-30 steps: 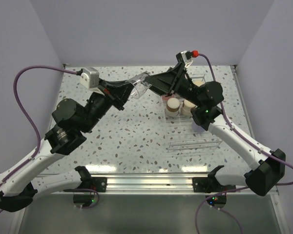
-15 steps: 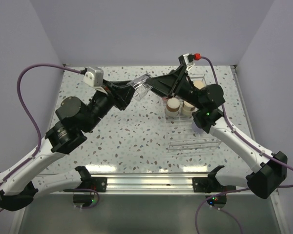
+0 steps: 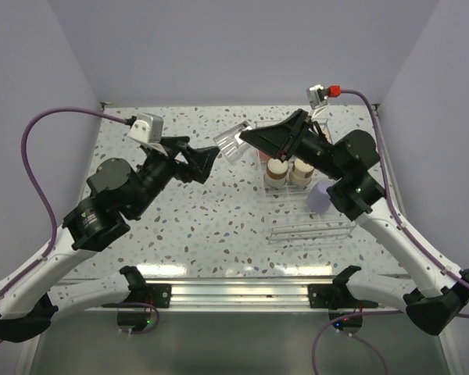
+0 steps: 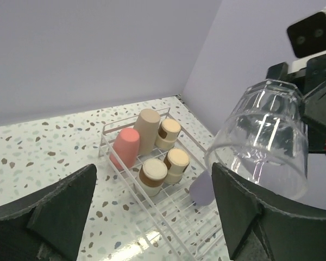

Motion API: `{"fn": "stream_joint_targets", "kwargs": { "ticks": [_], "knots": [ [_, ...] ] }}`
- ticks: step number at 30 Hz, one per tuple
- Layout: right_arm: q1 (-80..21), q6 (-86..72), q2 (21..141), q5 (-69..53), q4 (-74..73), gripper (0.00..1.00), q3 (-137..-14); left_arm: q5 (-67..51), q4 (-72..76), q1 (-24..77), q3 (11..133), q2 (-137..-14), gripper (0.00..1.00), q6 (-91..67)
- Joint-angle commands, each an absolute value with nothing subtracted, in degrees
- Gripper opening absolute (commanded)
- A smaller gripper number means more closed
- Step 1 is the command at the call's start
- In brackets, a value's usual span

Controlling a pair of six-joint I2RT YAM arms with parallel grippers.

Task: Load the cups into the dish rack

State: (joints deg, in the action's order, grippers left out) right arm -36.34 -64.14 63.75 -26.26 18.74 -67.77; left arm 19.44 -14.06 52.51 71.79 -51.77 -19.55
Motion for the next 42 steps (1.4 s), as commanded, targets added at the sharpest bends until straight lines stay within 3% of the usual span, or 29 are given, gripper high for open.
{"fn": "stream_joint_targets", "kwargs": {
  "ticks": [1, 4, 8, 16, 24, 42],
  "knots": [
    [-35.95, -49.53, 60.30, -21.46, 5.74, 0.00, -74.42, 23.63, -17.22, 52.29, 72.51, -49.66, 0.90, -19.95],
    [-36.04, -37.15, 58.89, -15.05, -12.58, 0.00, -79.25, 24.87, -19.15, 52.21, 72.60, -48.87, 0.92, -20.04],
    [-35.95, -24.72, 58.10, -5.46, -26.15, 0.00, -82.70, 26.36, -21.44, 52.21, 72.16, -48.43, 0.93, -20.65],
    [-36.12, -14.95, 60.38, 12.98, -43.22, 0.00, -82.62, 27.51, -22.94, 52.29, 70.84, -48.87, 1.00, -21.01],
    [-36.04, -14.76, 61.17, 20.30, -43.33, 0.00, -73.67, 27.42, -23.55, 52.29, 69.79, -50.01, 1.00, -21.01],
    [-36.04, -18.28, 63.54, 21.18, -28.31, 0.00, -53.36, 28.13, -26.28, 52.21, 73.03, -53.43, 1.00, -18.37]
  ]
}}
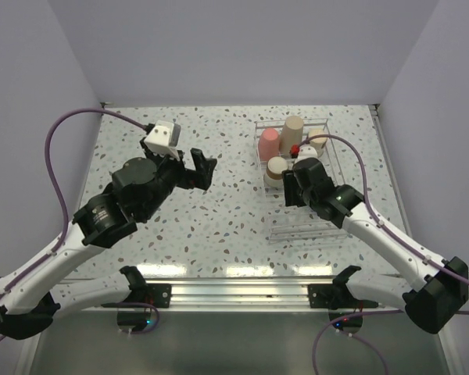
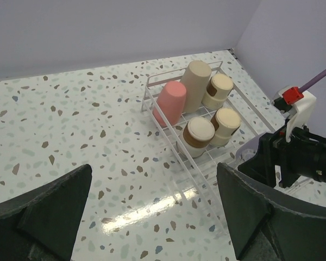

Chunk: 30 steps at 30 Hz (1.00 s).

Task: Load the cups into the dish rack

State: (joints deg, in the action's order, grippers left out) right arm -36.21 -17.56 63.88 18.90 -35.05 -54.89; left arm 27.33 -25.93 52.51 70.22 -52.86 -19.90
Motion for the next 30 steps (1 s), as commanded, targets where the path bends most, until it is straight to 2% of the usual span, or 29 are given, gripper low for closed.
{"fn": "stream_joint_targets", "kwargs": {
  "ticks": [1, 10, 19, 21, 22, 24, 25, 28, 29, 30],
  "knots": [
    [-36.12, -18.19, 63.54, 21.27, -27.87, 0.00, -52.74, 28.04, -26.28, 52.21, 73.12, -53.87, 1.00, -18.37],
    [-36.12, -18.90, 63.72, 23.03, -20.66, 0.00, -45.09, 26.98, -25.67, 52.12, 73.21, -55.55, 1.00, -18.46],
    [-36.12, -18.20, 61.35, 19.95, -20.13, 0.01, -42.19, 26.81, -25.23, 52.12, 71.99, -55.55, 1.00, -20.21],
    [-36.12, -18.89, 61.08, 20.48, -20.74, 0.12, -42.19, 26.63, -25.05, 52.12, 71.37, -55.46, 1.00, -20.83],
    [-36.12, -18.90, 61.17, 20.48, -21.35, 0.30, -42.62, 26.54, -25.14, 52.12, 71.11, -55.28, 1.00, -21.09],
    [-36.04, -19.16, 61.26, 20.13, -21.80, 0.38, -43.24, 26.28, -24.96, 52.12, 70.49, -55.11, 1.00, -21.79],
    [-36.04, -19.07, 61.17, 19.78, -21.62, 0.47, -43.24, 26.28, -24.79, 52.12, 70.23, -54.93, 1.00, -22.06],
    [-36.04, -19.07, 61.87, 18.81, -21.62, 0.54, -43.24, 26.19, -24.61, 52.12, 69.70, -54.58, 1.00, -22.67],
    [-36.12, -19.25, 62.14, 18.63, -21.53, 0.60, -43.24, 26.19, -24.78, 52.12, 69.70, -54.58, 1.00, -22.59],
    [-36.04, -19.25, 62.14, 18.37, -21.45, 0.63, -43.07, 26.28, -24.79, 52.12, 69.70, -54.67, 1.00, -22.67]
  ]
}}
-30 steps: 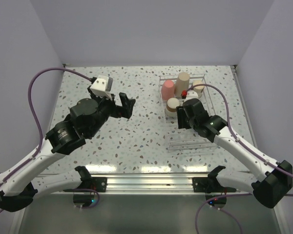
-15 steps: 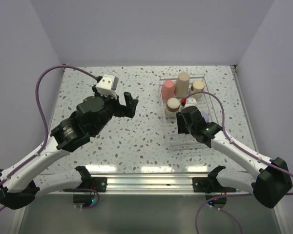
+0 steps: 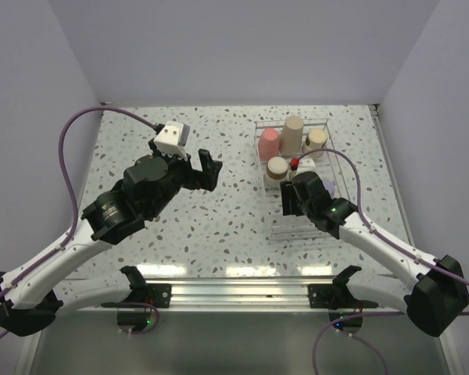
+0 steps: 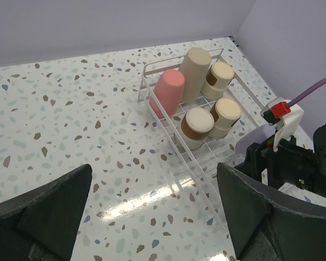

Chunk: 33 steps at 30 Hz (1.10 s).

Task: Load the cups into the dish rack

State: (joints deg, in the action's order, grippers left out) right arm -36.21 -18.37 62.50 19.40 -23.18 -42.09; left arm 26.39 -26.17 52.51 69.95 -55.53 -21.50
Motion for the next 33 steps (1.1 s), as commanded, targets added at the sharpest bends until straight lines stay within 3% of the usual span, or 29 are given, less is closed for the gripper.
{"fn": "stream_joint_targets", "kwargs": {
  "ticks": [1, 4, 13, 25, 33],
  "knots": [
    [-36.04, -19.42, 62.23, 18.02, -21.36, 0.65, -42.98, 26.28, -24.96, 52.12, 69.70, -54.41, 1.00, -22.85],
    [-36.12, -19.51, 62.14, 17.58, -21.01, 0.75, -42.71, 26.46, -25.40, 52.12, 69.61, -54.14, 1.00, -22.94],
    [-36.12, -19.69, 60.56, 17.40, -23.02, 0.87, -45.00, 26.89, -25.14, 52.12, 69.43, -54.05, 1.00, -22.85],
    [-36.12, -18.98, 51.34, 18.10, -31.46, 0.92, -61.07, 29.97, -25.49, 51.94, 69.26, -53.44, 1.00, -20.13],
    [-36.12, -16.71, 35.70, 22.50, -33.22, 0.98, -59.60, 50.16, -27.85, 50.80, 61.45, -53.43, 1.00, -22.84]
  ]
}}
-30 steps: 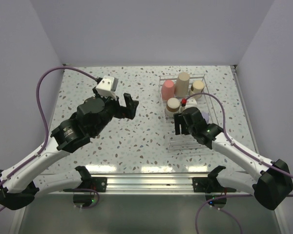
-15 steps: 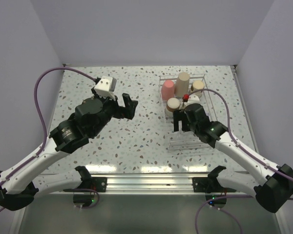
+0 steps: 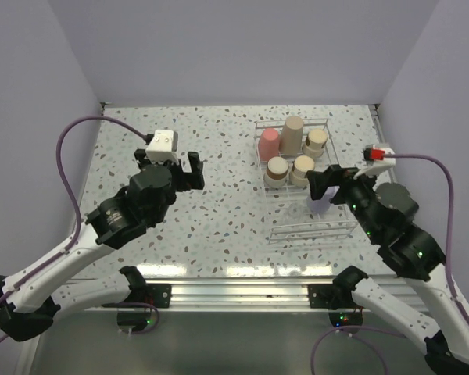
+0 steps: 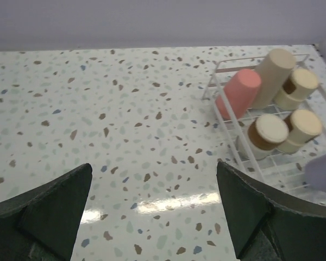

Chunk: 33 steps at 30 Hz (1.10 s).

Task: Load the cups into the dish rack

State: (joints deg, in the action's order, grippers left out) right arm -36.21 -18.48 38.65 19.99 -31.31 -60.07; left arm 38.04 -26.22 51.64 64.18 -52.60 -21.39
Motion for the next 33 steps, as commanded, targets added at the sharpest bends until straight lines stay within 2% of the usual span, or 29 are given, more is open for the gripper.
{"fn": "stream_joint_targets", "kwargs": {
  "ticks": [1, 4, 10, 13, 14, 15, 18, 20, 24, 28, 33],
  "knots": [
    [-36.12, -15.83, 33.51, 22.41, -33.48, 0.98, -58.72, 52.88, -28.82, 50.37, 59.43, -53.79, 1.00, -24.33],
    [-36.12, -16.61, 31.82, 23.20, -38.73, 0.98, -58.27, 58.70, -27.25, 47.47, 52.58, -54.14, 1.00, -25.49],
    [-36.12, -21.35, 28.13, 22.50, -46.84, 0.98, -57.57, 58.44, -14.53, 39.99, 37.46, -49.93, 1.00, -23.49],
    [-36.04, -23.29, 25.32, 21.01, -48.25, 0.98, -56.96, 57.58, -2.31, 39.29, 28.76, -47.29, 1.00, -17.35],
    [-36.12, -23.73, 22.70, 19.27, -48.69, 0.98, -55.82, 57.31, 8.77, 37.81, 21.34, -47.29, 1.00, -13.57],
    [-36.12, -23.73, 22.68, 19.25, -48.69, 0.98, -55.81, 57.30, 8.88, 37.79, 21.27, -47.29, 1.00, -13.54],
    [-36.12, -23.47, 21.45, 17.76, -49.57, 0.98, -54.94, 56.17, 22.11, 34.29, 13.29, -48.08, 1.00, -8.71],
    [-36.04, -23.81, 21.45, 17.49, -49.83, 0.98, -54.23, 49.16, 33.10, 29.37, 8.12, -48.34, 1.00, -5.29],
    [-36.04, -24.70, 22.32, 16.88, -49.66, 0.98, -53.61, 42.29, 45.68, 21.64, 4.14, -51.49, 1.00, -3.96],
    [-36.12, -24.70, 24.86, 15.03, -48.17, 0.98, -53.26, 35.96, 57.62, 14.00, 3.16, -60.96, 1.00, -3.34],
    [-36.04, -27.59, 28.12, 17.92, -45.01, 0.98, -49.49, 32.62, 66.52, 11.08, 7.11, -71.88, 1.00, -0.80]
  ]
}}
